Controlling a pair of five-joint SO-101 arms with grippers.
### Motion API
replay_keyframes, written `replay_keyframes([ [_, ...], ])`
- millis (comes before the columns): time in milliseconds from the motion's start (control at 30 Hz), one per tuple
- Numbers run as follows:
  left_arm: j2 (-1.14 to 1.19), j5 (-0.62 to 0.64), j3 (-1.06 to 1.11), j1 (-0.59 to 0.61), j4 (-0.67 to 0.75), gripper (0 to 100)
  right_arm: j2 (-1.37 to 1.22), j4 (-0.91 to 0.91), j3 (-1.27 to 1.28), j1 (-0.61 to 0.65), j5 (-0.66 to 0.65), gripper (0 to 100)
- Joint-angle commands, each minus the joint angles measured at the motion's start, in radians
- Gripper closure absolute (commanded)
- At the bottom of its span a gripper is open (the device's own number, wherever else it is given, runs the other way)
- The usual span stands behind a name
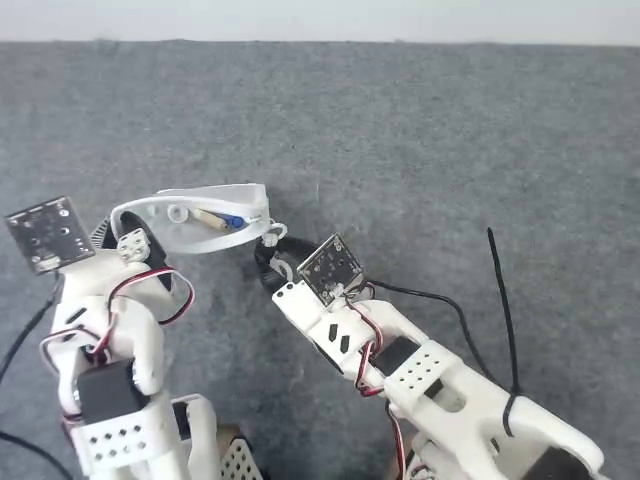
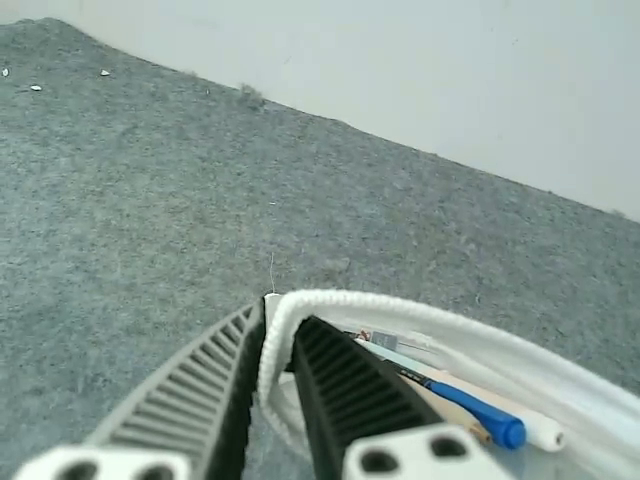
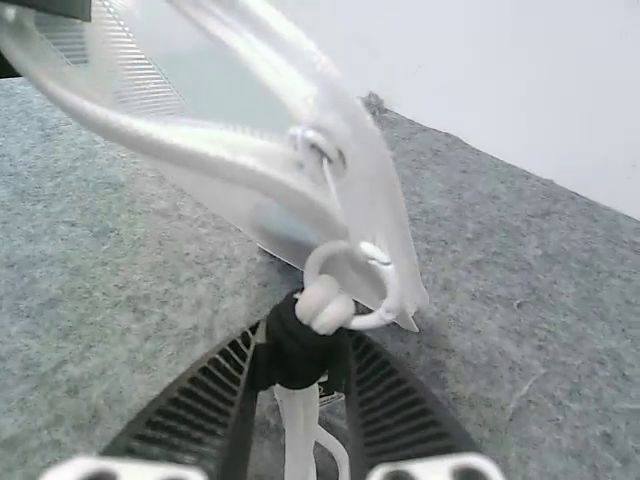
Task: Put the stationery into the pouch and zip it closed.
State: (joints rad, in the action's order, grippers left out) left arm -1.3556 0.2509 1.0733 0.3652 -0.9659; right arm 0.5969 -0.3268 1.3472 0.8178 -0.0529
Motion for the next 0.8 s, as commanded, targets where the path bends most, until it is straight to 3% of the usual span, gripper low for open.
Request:
replay_keyframes([
  [0,0.006,0.017,-0.058,0.002,0.029,98,0.013,-0.016,-0.046,0.004,-0.012,99.2],
  [167,0.006,0.017,-0.058,0.002,0.029,98,0.013,-0.024,-0.046,0.004,-0.008,98.3],
  [333,0.006,0.017,-0.058,0.002,0.029,98,-0.001,-0.015,-0.066,0.004,-0.005,87.3],
  [567,0.005,0.015,-0.058,0.002,0.029,98,-0.01,-0.025,-0.069,0.005,-0.005,94.3],
  [767,0.005,0.015,-0.058,0.002,0.029,98,-0.019,-0.054,-0.077,-0.005,-0.005,94.5],
])
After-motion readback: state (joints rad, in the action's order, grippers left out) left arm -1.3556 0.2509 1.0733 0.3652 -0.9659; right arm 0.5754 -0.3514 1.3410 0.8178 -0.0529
